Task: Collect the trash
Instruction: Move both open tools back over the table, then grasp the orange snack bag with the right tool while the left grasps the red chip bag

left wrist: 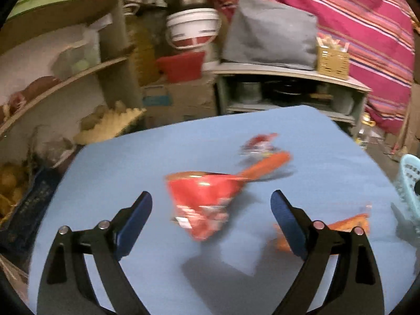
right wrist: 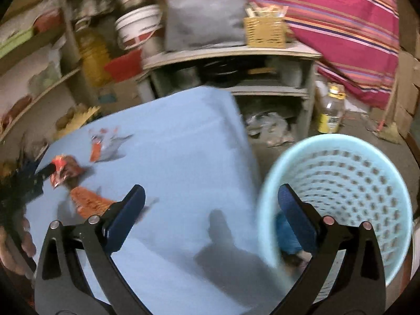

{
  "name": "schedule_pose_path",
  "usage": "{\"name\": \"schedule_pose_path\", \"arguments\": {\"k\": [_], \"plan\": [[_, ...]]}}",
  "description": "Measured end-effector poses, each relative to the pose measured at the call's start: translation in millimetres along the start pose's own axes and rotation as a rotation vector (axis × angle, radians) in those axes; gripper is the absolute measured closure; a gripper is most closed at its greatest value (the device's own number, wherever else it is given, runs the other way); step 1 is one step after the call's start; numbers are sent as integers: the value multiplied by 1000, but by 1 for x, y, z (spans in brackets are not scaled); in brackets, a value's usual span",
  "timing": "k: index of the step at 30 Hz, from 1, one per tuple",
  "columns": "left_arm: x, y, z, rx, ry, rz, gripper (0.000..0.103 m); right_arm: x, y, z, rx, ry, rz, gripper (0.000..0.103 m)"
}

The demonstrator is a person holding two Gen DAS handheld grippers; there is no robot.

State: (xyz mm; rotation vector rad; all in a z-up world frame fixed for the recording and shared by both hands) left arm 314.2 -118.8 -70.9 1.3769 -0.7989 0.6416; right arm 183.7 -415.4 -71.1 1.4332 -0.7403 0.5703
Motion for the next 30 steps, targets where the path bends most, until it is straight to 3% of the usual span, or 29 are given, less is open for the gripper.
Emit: {"name": "schedule_pose_path", "arguments": {"k": [5,11,12,16,19,21,30], "plan": [[-3,-7,-37,25,33,-26,13,-4,-33,-57,59,50,-69,4],[-5,-19,-56,31,56,-49,13,-24,-64,-94,14,89,-172,7],[-5,-20,-57,29,59,-50,13,-29,-70,-98,20,88,-194,15],[-4,-24,-57,7,79,-66,13,-35,-77,-106,-2,132,-217,28],[-4,-25,-52,-9,78,-72,13,-34,-77,-112,8,157,-206,59],[-4,-26,-47,-16,72,-75,13,-33,-77,-111,18,156,-204,71],[-5,-33,-22,-64,69,-93,13,-21,-74,-98,56,140,-182,83]]}}
Point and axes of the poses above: each gripper's, at about its wrist camera, not at the fingertips, and y roughly against the way its jaws point, z to its right, x to its top, the point moved 10 cm from there along -y, roughly the way its jaws point, and after that the axes turned 10 degrees about y, right-handed, at the moved point
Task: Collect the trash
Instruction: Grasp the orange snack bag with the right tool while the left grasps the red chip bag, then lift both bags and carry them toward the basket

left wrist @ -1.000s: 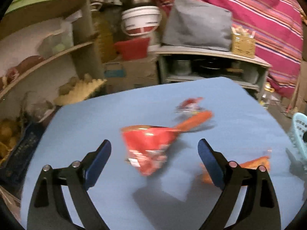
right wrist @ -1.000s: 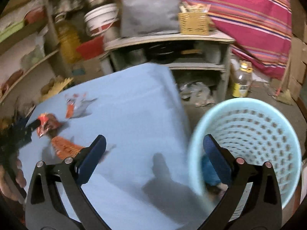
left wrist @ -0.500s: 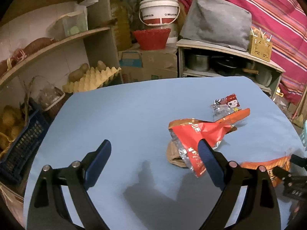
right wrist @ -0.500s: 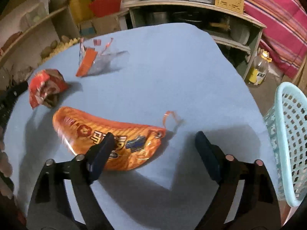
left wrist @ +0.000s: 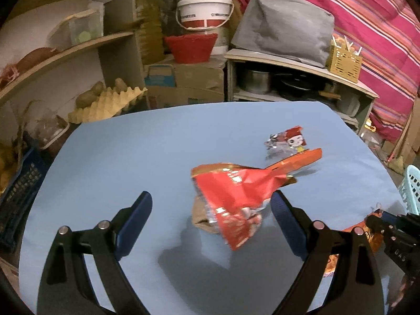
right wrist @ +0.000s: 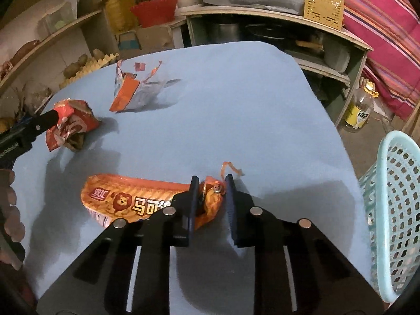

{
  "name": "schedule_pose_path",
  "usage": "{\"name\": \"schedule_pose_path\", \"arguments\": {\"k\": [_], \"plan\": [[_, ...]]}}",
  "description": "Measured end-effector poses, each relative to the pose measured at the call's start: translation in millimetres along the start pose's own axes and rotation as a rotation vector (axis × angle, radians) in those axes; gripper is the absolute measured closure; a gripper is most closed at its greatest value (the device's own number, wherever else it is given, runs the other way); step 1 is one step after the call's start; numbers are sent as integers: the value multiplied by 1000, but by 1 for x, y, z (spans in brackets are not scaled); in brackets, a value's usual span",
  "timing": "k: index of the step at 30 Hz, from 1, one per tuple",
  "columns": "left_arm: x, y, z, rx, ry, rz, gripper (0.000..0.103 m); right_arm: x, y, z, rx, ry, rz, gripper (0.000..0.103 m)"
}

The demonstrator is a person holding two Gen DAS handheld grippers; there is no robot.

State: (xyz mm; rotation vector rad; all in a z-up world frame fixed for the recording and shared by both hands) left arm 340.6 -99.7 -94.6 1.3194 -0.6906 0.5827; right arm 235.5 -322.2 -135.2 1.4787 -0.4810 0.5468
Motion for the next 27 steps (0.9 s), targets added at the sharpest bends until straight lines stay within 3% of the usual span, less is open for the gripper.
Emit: {"name": "schedule_pose_path", "arguments": {"k": [5,19,23,27], "plan": [[-1,-4,17,-6,-40,3,13,2,5,12,-28,-1,18,84],[3,-29,32,37,-156,7,15,3,-7,27,19,-33,21,84],[2,-32,30,35,-176,6,27,6,-11,28,28,-36,19,84],[3,-31,32,22,-193,17,55,10,-14,24,40,-30,19,84]]}}
Point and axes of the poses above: each gripper's, at about its wrist camera, not at the fingertips, and y roughly against the way its jaws point, z to its right, x to its top, the point moved 10 cm from there along -y, roughly the way its jaws point, and after that the axes turned 10 degrees about y, right-handed, at the moved point
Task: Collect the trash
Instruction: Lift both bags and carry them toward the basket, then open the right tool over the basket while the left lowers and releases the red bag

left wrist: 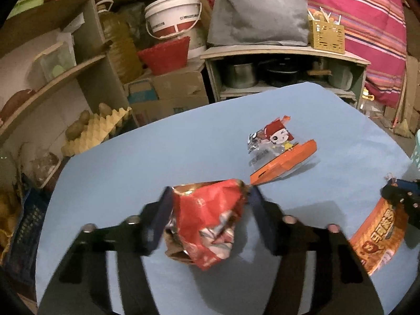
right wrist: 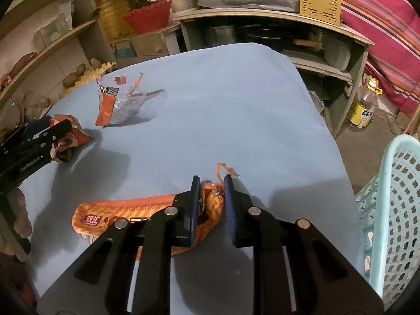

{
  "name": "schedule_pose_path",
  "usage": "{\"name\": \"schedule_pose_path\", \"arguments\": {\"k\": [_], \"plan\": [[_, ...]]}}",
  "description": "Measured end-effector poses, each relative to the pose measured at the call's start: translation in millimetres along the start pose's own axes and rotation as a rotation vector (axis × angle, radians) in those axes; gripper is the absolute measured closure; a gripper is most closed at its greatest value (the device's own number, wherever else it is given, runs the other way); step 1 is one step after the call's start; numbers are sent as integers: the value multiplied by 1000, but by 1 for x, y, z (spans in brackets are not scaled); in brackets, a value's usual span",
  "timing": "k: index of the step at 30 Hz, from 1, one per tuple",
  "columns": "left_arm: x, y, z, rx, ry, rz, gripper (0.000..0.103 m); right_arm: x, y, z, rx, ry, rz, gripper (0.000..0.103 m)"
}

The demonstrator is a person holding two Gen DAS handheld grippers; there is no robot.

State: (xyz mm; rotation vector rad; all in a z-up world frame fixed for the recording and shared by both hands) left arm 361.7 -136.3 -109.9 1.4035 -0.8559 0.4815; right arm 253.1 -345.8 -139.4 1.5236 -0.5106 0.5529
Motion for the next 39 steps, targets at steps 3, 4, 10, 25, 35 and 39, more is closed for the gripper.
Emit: {"name": "schedule_pose_path", "arguments": {"k": [3,4,10,25,35,39], "plan": [[2,-1,1,7,-1,4,84,2,-2,-6,9,16,0,84],[1,-2,1,-1,7,-8,84,2,-1,-7,11,22,1,85],[7,9,0,-7,26,27,86,4,7,-16,26,57,24,86],[28,81,-11,-43,111,113,91,16,66,4,54,9,150,86],[19,100,59,-91,67,100,91,16,124,59,1,-58,245,86],[17,111,105,-154,59,100,91,2,155,116,-64,-140,285,86]]}}
Point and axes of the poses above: each gripper's, at about its wrist camera, not at the fingertips, and y roughly against the way its jaws point, z to its right, x to its top, the point moved 10 cm from there along -y, roughly the way its jaws point, and after that the axes turned 10 degrees about y, right-handed, at the moved point
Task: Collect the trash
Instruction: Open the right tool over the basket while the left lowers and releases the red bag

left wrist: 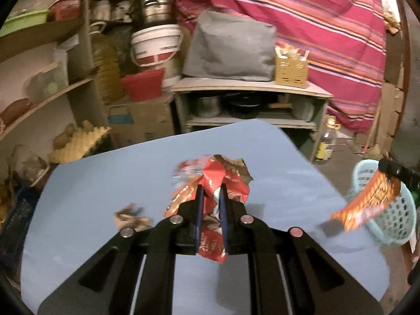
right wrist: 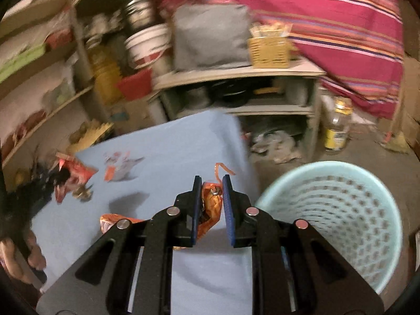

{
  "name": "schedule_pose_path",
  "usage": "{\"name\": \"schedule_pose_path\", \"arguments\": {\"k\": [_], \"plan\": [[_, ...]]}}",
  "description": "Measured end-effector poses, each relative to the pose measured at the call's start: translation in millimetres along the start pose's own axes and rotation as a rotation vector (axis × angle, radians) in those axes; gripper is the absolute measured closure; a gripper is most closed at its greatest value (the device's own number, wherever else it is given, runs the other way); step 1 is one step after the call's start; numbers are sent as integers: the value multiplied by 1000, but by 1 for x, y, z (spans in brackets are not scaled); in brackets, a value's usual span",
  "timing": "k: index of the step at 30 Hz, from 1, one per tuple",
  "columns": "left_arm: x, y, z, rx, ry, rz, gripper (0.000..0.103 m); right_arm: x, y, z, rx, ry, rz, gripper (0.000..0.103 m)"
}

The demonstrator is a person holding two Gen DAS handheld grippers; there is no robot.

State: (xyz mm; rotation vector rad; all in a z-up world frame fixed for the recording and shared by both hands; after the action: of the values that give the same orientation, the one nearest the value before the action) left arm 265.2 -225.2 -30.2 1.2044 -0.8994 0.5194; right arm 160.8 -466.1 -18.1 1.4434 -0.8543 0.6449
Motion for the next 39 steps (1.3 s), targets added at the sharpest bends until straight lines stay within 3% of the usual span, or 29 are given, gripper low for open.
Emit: {"name": "schedule_pose_path", "arguments": {"k": [5,10,14,17,24,26,30,33,39], "plan": [[-8,1,58,-75,-5,-8,91,-12,29,80,-124,-87,14,86],[-17,-1,122,-147,-36,-25,91,-29,49,137,-261,-102,-6,86],[-21,-2,161,-181,-55,-30,91,-47,53,163,-306,-111,-41,84],[-22,-3,179,-202,-66,-40,91,-55,50,169,-287,-129,-52,83],[-25,1,216,-228,-104,-38,91,-62,36,168,-208,-152,-72,46],[-27,0,225,-237,-106,-44,91,-65,34,169,-219,-155,-84,40],[-31,-1,245,-252,-123,-50,91,-65,47,179,-288,-146,-63,19],[-37,-7,262,-266,-149,-56,91,-63,59,188,-333,-146,-30,12],[-56,-26,294,-302,-175,-99,91,-58,72,195,-355,-158,14,10]]}}
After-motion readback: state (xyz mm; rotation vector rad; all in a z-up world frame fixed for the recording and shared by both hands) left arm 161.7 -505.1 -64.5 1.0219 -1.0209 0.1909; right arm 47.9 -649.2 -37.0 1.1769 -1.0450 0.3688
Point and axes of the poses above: each gripper's, at about its wrist camera, not at the fingertips, and y roughly against the way its jaws point, z to its right, x to its top, the point moved 10 cm from there along -y, roughly the way its jaws point, and after that the axes turned 10 degrees about y, right-handed, at the moved point
